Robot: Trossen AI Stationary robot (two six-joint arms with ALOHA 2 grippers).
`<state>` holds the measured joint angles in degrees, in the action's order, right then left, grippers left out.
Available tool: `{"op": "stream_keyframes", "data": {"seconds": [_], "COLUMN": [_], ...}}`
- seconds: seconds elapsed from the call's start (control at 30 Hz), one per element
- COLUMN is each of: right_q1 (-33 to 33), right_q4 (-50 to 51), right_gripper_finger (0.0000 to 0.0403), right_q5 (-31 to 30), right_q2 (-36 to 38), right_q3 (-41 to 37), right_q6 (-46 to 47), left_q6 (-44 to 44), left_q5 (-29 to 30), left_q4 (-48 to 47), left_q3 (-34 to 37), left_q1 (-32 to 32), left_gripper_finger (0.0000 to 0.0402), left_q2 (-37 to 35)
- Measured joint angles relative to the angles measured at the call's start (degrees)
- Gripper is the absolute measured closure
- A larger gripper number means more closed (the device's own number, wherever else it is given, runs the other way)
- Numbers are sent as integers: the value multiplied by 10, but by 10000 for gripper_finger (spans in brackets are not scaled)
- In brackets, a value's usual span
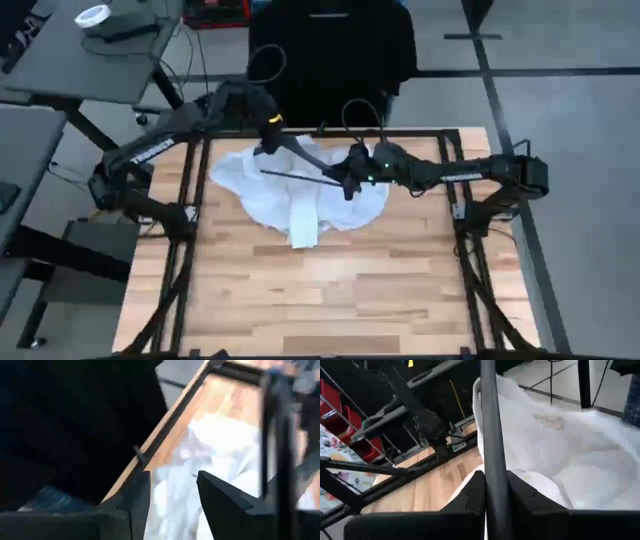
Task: Hang clothes
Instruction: Hang the white polo on the rack
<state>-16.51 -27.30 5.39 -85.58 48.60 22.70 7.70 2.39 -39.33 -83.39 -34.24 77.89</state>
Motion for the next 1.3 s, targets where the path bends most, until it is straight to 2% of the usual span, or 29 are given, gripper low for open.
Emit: {"op": "stream_keyframes", "data": {"seconds": [0.23, 0.37, 0.6, 0.73, 0.83, 1.07, 1.3], "right_q1": [-2, -2, -9, -9, -9, -9, -8], "right_q4": [-11, -7, -4, -4, -5, -6, -6], "right_gripper_finger": [374, 374, 374, 374, 374, 374, 374], "right_q5": [-1, -3, 3, 4, 5, 6, 8], "right_q2": [2, 2, 2, 2, 1, 1, 1], "right_q3": [2, 2, 2, 2, 2, 2, 2], "right_q6": [-2, -2, -5, -5, -6, -9, -22], "left_q6": [44, 58, 5, -7, -6, 54, 135], "left_q5": [12, 36, 55, 56, 60, 54, 53], "left_q4": [-31, -90, -309, -427, -480, -488, -402], "left_q3": [-34, -70, -131, -128, -110, -51, 31], "left_q1": [0, 1, -1, -12, -18, -35, -66], "left_gripper_finger": [256, 256, 256, 256, 256, 256, 257], "left_q2": [1, 1, 0, 0, 0, -1, 0]}}
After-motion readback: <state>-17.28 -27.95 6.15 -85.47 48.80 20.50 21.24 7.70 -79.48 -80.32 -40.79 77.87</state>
